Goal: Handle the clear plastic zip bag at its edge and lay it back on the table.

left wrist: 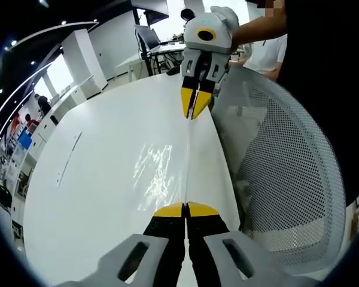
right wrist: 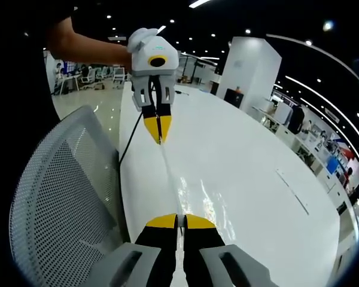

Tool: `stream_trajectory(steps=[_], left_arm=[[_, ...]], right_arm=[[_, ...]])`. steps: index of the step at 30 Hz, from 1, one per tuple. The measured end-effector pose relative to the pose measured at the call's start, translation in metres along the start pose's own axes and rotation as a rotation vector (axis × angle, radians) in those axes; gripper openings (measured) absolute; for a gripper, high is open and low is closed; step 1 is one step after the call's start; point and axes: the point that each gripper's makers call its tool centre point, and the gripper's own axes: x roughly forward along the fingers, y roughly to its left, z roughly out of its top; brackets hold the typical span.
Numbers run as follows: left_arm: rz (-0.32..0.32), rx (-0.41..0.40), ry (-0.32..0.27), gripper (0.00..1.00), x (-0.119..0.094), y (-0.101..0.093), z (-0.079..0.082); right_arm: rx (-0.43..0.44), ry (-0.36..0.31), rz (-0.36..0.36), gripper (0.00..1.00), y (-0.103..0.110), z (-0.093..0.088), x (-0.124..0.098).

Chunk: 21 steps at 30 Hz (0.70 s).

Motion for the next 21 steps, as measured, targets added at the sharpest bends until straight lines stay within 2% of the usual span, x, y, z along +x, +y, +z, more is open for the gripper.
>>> stream_trajectory(steps=[13, 17, 21], left_arm=[[0.019, 0.026, -0.017, 0.0, 0.002, 0.003, 0.007], [0.003, 0.06, -0.005, 0.0, 0.004, 0.0, 0.006], [-0.008, 0.074, 0.002, 0.0, 0.005, -0.005, 0.009]], right_arm=[[0.023, 0.036, 0.01, 0.0, 0.002, -0.009, 0.0], [0.024, 0.046, 0.022, 0.01, 0.004, -0.012, -0.003], [0.051, 0.039, 0.028, 0.06, 0.001, -0.007, -0.012]])
